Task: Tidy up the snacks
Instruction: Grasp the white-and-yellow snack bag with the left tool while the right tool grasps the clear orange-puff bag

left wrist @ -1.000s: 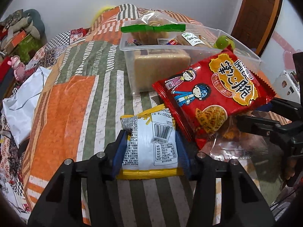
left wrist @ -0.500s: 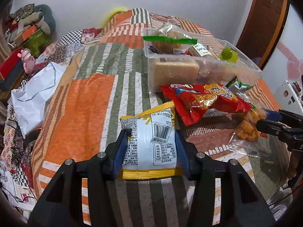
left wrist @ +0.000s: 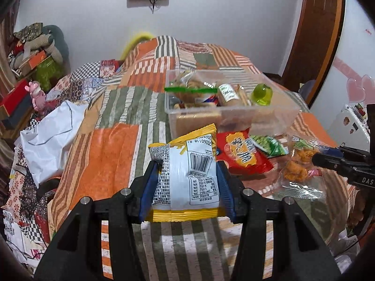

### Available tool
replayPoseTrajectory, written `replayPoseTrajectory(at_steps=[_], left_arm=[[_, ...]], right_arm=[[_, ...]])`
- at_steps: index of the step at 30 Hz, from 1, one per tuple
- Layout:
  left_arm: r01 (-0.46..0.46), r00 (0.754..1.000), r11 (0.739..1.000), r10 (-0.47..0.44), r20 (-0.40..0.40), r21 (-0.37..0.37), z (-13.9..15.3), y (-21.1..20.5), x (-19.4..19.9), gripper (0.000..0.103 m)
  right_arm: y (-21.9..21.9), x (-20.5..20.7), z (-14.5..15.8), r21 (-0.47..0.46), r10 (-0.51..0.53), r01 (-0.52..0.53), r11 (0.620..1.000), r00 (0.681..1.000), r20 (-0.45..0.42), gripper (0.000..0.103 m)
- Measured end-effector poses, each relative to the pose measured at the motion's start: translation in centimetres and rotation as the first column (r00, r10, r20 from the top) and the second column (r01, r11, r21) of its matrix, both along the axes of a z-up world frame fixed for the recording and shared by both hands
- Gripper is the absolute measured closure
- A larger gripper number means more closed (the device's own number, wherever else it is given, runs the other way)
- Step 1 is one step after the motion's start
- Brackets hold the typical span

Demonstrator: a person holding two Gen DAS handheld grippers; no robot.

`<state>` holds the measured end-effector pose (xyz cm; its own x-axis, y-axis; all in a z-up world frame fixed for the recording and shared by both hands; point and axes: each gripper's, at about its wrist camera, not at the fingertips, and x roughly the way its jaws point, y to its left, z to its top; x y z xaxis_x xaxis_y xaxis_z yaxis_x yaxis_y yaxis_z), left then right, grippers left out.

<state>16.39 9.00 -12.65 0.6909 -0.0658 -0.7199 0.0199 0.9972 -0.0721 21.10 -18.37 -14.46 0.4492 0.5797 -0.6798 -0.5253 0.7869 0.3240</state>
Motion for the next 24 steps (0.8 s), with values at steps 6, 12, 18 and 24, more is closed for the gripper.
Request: replayPoseTrajectory(at_steps=[6, 12, 18, 24], left_arm=[[0.017, 1.000, 1.000, -0.017, 0.024, 0.000, 0.9, -1.0, 0.1, 0.054], [0.035, 0.999, 0.999, -0.035, 0.008, 0.002, 0.4, -1.6, 0.1, 0.054], [0.038, 0.999, 0.999, -0.038, -0.017, -0.011, -0.5, -1.6, 0.4, 0.054], [0.043, 0.999, 0.999, -0.044, -0.030, -0.013, -1.1, -1.8, 0.6, 0.054]], right_arm=[[-0.1, 0.7, 0.1, -0.016, -0.005, 0.005, 1.000, 1.000, 0.004, 0.089], [-0.2, 1.1, -1.5, -0.007, -0.012, 0.012, 1.000, 0.997, -0.074, 0.067], [0.0, 1.7, -2.5, 0.004, -0.014, 0.015, 1.000, 0.994, -0.111, 0.033], [2.2, 2.5, -4.0, -0.019, 0.035, -0.038, 0.999, 0.988, -0.148, 0.025]])
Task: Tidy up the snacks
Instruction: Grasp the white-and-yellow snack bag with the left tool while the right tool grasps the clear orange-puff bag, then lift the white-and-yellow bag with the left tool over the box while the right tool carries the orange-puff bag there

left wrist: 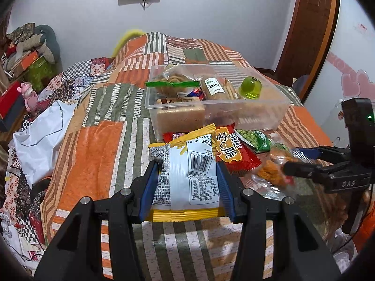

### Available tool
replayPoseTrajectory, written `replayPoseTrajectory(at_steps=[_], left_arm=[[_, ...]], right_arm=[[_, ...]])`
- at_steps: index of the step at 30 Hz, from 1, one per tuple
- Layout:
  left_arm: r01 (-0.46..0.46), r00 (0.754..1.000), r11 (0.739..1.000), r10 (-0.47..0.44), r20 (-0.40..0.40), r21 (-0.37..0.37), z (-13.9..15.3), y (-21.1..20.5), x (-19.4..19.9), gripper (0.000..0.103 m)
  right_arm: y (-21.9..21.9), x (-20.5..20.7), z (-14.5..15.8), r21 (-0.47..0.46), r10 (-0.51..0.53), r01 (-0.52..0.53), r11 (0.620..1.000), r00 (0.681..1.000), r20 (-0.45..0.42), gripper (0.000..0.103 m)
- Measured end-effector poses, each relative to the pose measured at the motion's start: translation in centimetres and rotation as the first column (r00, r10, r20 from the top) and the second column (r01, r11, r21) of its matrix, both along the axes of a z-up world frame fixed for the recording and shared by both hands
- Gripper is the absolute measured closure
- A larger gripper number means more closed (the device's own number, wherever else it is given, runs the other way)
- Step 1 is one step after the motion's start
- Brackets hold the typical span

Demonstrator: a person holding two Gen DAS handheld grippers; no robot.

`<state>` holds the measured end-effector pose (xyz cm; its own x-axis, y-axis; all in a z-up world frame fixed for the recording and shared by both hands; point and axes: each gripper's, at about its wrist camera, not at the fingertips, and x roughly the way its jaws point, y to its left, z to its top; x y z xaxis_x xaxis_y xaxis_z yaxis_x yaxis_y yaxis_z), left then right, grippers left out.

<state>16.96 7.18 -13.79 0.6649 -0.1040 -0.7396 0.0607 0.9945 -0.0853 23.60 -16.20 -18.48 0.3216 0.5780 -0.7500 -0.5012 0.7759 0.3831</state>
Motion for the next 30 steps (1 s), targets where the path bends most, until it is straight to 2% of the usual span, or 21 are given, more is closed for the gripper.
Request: replayPoseTrajectory(at_steps=[4, 6, 8, 12, 17, 30], left_arm=[[0.001, 1.000, 1.000, -0.001, -0.007, -0.005, -0.3, 0.0, 0.1, 0.054], [0.002, 1.000, 1.000, -0.002, -0.011, -0.007, -0.5, 0.0, 0.0, 0.054], [0.002, 1.000, 1.000, -0.002, -0.015, -0.009, -0.6, -0.1, 0.1, 0.054], [0.007, 1.000, 1.000, -0.008, -0.010, -0.011, -0.4, -0.2, 0.2, 0.054], [0.014, 1.000, 1.000, -0.014, 0.021, -0.017, 0.8, -0.7, 0.5, 0.054], [0.025, 0.992, 0.999, -0.020, 0.123, -0.033, 4.9, -2.8, 3.6, 0.054]], right_arm=[[1.3, -0.3, -0.5, -0.037, 0.022, -0.021, 0.999, 0.999, 0.027, 0.017], [1.5, -0.6, -0.4, -0.044, 0.028, -0.026, 0.999, 0.999, 0.045, 0.021], [1.6, -0.8, -0.1, -0.031, 0.049, -0.048, 0.998, 0.998, 0.047, 0.051], [1.4, -1.4, 0.6, -0.054, 0.046, -0.041, 0.998, 0.995, 0.093, 0.054], [0.3, -1.6, 2.1, -0.025, 0.032, -0.029, 0.999, 0.992, 0.118, 0.057], [-1.4, 0.7, 8.7, 0.058, -0.077, 0.063, 0.996, 0.954, 0.291, 0.057]])
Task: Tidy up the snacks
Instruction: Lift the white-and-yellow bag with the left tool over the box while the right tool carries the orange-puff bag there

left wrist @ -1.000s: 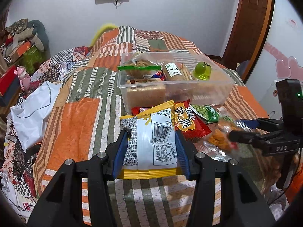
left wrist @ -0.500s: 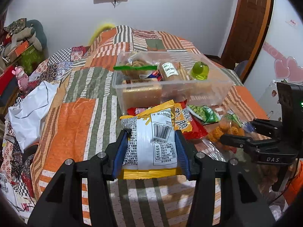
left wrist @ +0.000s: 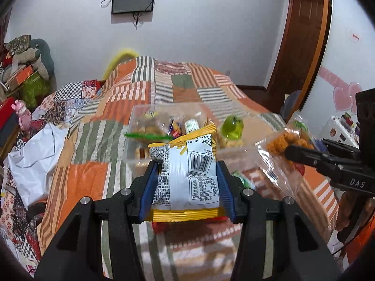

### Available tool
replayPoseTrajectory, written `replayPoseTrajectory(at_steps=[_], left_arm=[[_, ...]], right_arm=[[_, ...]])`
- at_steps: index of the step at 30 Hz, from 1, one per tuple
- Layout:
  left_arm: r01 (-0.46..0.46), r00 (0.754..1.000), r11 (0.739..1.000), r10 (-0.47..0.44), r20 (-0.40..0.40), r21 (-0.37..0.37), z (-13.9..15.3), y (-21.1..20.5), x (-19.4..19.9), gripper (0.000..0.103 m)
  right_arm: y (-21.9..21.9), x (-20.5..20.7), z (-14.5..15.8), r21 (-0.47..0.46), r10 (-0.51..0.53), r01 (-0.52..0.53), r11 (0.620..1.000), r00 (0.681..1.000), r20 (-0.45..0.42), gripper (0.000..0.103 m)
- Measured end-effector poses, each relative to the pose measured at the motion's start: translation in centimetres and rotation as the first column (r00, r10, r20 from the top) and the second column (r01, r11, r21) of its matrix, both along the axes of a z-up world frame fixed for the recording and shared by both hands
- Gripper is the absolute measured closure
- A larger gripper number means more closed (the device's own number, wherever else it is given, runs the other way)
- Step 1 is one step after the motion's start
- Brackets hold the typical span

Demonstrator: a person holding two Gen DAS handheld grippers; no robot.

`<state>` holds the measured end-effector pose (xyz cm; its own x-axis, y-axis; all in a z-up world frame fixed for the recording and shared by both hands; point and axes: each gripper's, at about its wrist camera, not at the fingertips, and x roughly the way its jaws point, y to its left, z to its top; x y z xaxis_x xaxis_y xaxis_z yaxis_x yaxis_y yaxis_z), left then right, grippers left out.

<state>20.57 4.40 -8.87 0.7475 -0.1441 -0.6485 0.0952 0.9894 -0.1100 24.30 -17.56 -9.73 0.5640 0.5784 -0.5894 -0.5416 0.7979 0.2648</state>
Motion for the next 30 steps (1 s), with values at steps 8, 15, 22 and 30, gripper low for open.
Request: replayPoseTrajectory(at_steps=[8, 15, 22, 30], left_arm=[[-0.007, 1.000, 1.000, 0.007, 0.007, -0.024, 0.8, -0.7, 3.2, 0.054], [-0.019, 1.000, 0.999, 0.019, -0.015, -0.028, 0.4, -1.2, 6.5, 0.054], [-0.011, 0.999, 0.999, 0.009, -0.051, -0.048, -0.6, -1.9, 9.0, 0.054], [-0.015, 0.996, 0.998, 0.009, -0.087, -0.066, -2.1, -2.7, 12.2, 0.054]], right_arm=[[0.0, 2.6, 1.8, 0.010, -0.045, 0.044, 0.999, 0.997, 0.060, 0.057], [0.3, 4.6, 2.3, 0.012, -0.063, 0.062, 0.998, 0.994, 0.085, 0.057], [0.4, 6.6, 2.0, 0.022, -0.080, 0.078, 0.997, 0.994, 0.078, 0.057], [0.7, 9.4, 0.4, 0.027, -0.101, 0.100, 0.995, 0.994, 0.032, 0.057]])
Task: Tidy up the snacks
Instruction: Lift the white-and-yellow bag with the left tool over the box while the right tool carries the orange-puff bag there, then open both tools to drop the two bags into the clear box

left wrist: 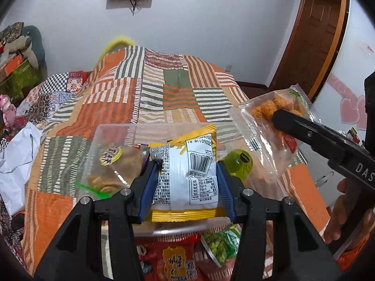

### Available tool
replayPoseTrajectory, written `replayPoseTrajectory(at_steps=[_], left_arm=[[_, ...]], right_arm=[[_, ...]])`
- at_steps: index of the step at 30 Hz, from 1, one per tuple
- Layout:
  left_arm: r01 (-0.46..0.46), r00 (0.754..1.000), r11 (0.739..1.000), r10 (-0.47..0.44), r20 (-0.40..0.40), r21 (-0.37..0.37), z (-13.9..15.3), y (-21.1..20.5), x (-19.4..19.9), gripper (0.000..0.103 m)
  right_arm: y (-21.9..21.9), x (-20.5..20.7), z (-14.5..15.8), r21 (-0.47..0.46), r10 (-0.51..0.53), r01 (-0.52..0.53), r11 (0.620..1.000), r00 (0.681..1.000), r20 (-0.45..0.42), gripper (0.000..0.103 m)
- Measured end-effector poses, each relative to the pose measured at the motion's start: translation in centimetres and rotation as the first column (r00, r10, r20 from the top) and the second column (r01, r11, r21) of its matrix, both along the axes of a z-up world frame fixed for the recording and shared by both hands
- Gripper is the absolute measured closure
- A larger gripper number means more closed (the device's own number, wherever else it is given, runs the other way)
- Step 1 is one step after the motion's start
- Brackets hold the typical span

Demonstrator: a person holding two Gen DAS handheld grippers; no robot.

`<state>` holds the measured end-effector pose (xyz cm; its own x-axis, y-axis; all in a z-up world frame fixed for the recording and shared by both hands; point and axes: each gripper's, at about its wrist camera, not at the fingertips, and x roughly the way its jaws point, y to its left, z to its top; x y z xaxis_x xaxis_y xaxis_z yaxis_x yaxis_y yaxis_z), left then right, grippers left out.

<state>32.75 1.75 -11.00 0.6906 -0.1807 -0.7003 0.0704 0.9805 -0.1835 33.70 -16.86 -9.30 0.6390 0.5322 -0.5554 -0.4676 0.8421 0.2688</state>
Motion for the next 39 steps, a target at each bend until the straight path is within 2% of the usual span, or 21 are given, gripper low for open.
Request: replayPoseTrajectory(at_steps=[4, 12, 23, 31, 39], left_arm=[[-0.001, 1.000, 1.000, 0.001, -0.020, -0.027, -0.8, 0.0, 1.2, 0.054], [-0.008, 0.998, 1.000, 0.006, -0.058, -0.025, -2.4, -0.2, 2.8, 0.054], [-0.015, 0.998, 1.000, 0.015, -0.064, -0.007, -3.4, -0.1, 2.9, 0.054], [-0.014, 0.997, 1.000, 0.012, -0.071, -0.027, -3.3, 0.3, 2.3, 0.053], [0.010, 1.000, 1.000, -0.010, -0.029, -0.005, -1.5, 0.0, -0.1, 0.053]], right_arm=[[0.2, 1.0, -0.7, -0.006, -0.004, 0.004, 1.000, 1.000, -0.021, 0.056], [1.2, 2.5, -1.8, -0.026, 0.006, -0.008, 1.000, 0.998, -0.066, 0.056], [2.7, 3.4, -3.1, -0.081, 0.038, -0.046, 0.996, 0.995, -0.094, 0.056], [2.7, 2.5, -2.5, -0.096, 0.051, -0.059, 0.994, 0.996, -0.079, 0.056], [1.7, 0.7, -1.1, -0.077, 0.049, -0.053, 0.996, 0.997, -0.058, 0.056]])
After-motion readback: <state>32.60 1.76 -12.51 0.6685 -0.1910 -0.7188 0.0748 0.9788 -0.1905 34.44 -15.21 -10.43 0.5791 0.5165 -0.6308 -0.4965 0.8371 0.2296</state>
